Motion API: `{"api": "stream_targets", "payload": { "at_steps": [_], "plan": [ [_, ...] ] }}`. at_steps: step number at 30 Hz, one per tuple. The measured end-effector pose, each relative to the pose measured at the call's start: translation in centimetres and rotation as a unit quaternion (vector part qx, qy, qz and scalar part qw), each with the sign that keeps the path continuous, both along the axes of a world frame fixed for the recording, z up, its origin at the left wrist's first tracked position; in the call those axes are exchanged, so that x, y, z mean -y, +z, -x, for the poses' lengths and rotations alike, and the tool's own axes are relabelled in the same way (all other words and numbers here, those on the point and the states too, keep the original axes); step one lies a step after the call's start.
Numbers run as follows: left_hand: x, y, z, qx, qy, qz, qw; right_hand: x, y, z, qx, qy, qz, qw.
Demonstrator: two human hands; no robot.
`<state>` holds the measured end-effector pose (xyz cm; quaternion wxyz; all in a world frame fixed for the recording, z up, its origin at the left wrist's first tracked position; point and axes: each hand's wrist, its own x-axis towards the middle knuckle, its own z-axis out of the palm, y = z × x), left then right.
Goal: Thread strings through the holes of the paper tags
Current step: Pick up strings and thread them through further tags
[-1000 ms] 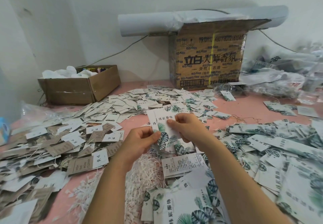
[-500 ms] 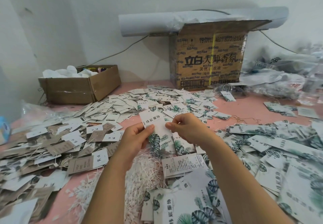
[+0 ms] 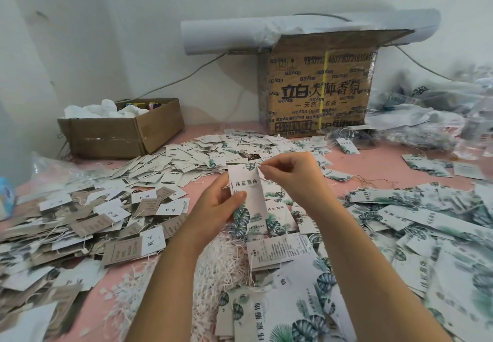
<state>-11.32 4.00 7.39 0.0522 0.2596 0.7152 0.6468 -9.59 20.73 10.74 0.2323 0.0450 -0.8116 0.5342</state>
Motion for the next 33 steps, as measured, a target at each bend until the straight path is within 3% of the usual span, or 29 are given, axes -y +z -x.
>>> {"api": "stream_targets", "payload": {
  "at_steps": [8,21,33],
  "plan": [
    [0.0,0.2,0.2,-0.041,0.023,0.003,0.999,0.2,0.7,-0.3,-0.033,-0.022,-0.008,0.999],
    [-0.1,0.2,0.3,-0.027,0.032,0.004,0.999,0.6,0.8,-0.4,-0.014,-0.020,-0.106,0.994],
    [-0.3,0.7,-0.1,-0.049,0.024,0.040,0.998,0.7,0.6,-0.1,-0.001,-0.037,-0.140,0.989]
  ]
}}
